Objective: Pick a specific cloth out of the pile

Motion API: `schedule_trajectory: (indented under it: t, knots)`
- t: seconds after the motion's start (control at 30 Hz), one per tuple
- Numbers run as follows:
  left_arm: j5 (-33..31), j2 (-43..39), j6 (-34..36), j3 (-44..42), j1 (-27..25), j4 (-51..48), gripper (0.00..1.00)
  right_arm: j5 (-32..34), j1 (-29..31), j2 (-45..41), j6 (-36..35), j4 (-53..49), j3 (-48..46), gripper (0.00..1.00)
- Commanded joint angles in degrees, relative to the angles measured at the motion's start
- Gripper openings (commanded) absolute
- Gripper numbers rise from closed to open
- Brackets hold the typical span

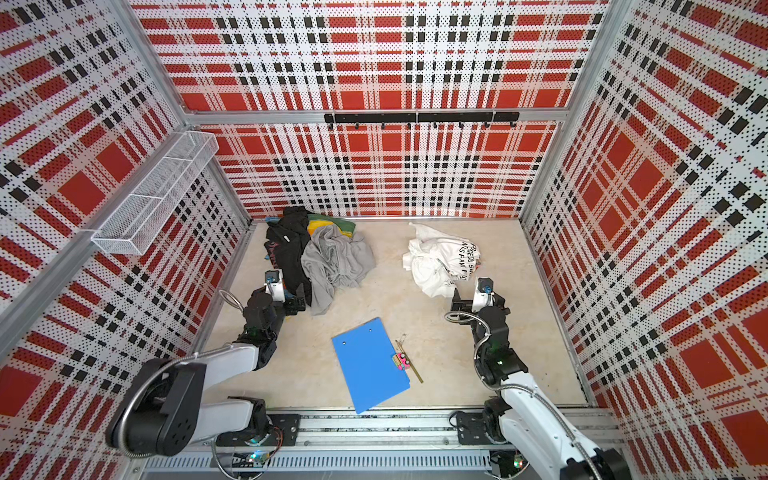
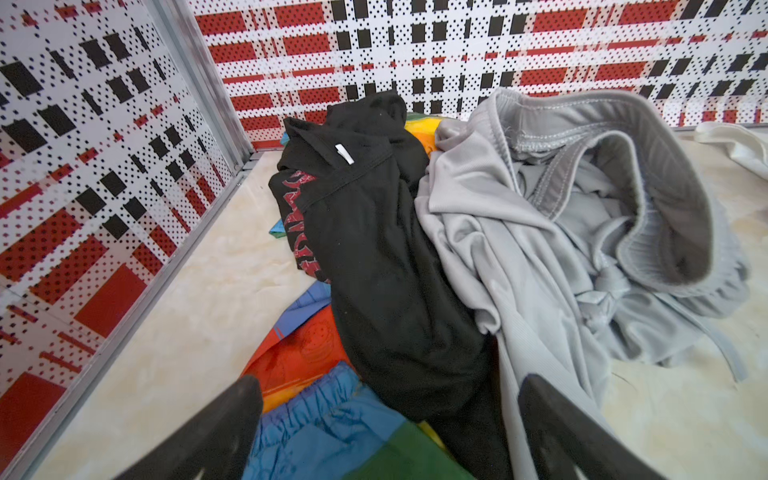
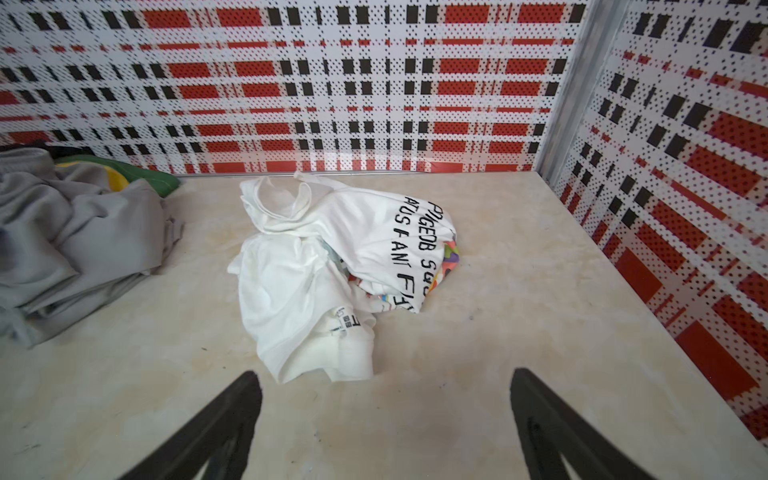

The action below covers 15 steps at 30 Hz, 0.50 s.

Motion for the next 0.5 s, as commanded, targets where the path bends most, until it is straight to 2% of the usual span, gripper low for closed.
schedule_trajectory:
  t: [0.0,0.2,0.3,0.47]
  knots:
    - [2.2,4.0,-1.0,-1.2,3.0,16.1,0.99,3.1,-1.5,3.8,-2.2,7.8,0.7,1.00]
    - [4.4,14.5,0.1,-4.3,3.3,32.8,0.99,4.6,-3.1,15.8,-5.2,15.9,2.3,1.00]
    - [4.0,12.0,-1.1,-2.1,3.8,23.9,0.99,3.4,-4.8,21.4,-6.4,20.2,3.3,1.00]
    - [6.5,13.2,-3.5,0.6,5.9,21.2,0.99,-0.4,-8.1,28.8,-8.4,29.2,4.3,1.00]
